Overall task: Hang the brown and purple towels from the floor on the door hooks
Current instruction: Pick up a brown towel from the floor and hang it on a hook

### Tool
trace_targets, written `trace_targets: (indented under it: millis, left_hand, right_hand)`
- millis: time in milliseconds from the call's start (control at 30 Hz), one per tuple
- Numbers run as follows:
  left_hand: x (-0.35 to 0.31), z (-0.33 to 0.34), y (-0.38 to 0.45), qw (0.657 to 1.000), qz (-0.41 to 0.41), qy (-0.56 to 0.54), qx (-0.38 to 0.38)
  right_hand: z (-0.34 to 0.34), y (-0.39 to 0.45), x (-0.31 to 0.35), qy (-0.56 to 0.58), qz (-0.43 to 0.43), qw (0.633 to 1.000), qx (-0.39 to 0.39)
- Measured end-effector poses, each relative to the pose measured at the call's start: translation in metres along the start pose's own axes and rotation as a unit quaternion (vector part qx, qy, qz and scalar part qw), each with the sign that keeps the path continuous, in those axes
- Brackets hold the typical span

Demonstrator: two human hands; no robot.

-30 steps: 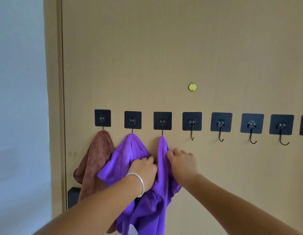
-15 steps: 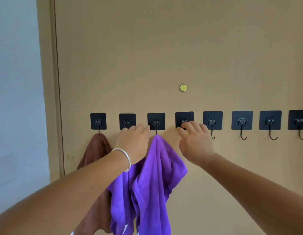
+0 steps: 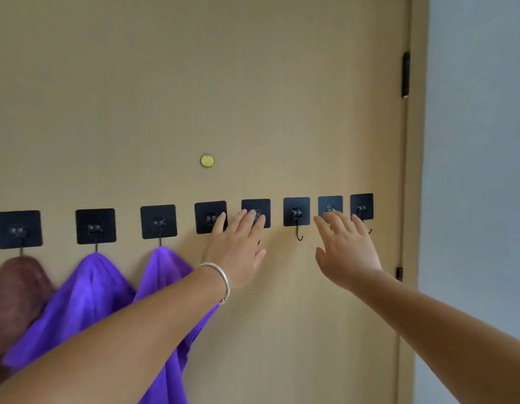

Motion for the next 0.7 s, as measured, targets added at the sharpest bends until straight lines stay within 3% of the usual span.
trace_targets:
  millis: [300, 500, 700]
  left_hand:
    - [-0.128, 0.016, 0.046, 0.979, 0.132, -0.144, -0.063]
    - [-0.2, 0.003, 0.06, 0.94, 0.218, -0.248, -0.088]
    - [-0.262, -0.019, 0.048, 0.894, 0.285, -0.332, -0.099]
  right_hand:
    - [-0.047, -0.07, -0.107, -0.14, 0.101, 0.984, 0.051]
    - [-0.105, -0.117, -0.145, -0.244, 0.185, 0.948, 0.08]
    - [-0.166, -0.183, -0.14, -0.334, 0.265, 0.897, 0.12]
Point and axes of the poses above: each hand's wrist, its own y-axis towards the middle knuckle, its own z-axis out of the palm, x = y × z, the point moved 4 cm from there along y, towards the middle knuckle, and after that the axes turned 4 degrees about -x, right-handed, at the moved point
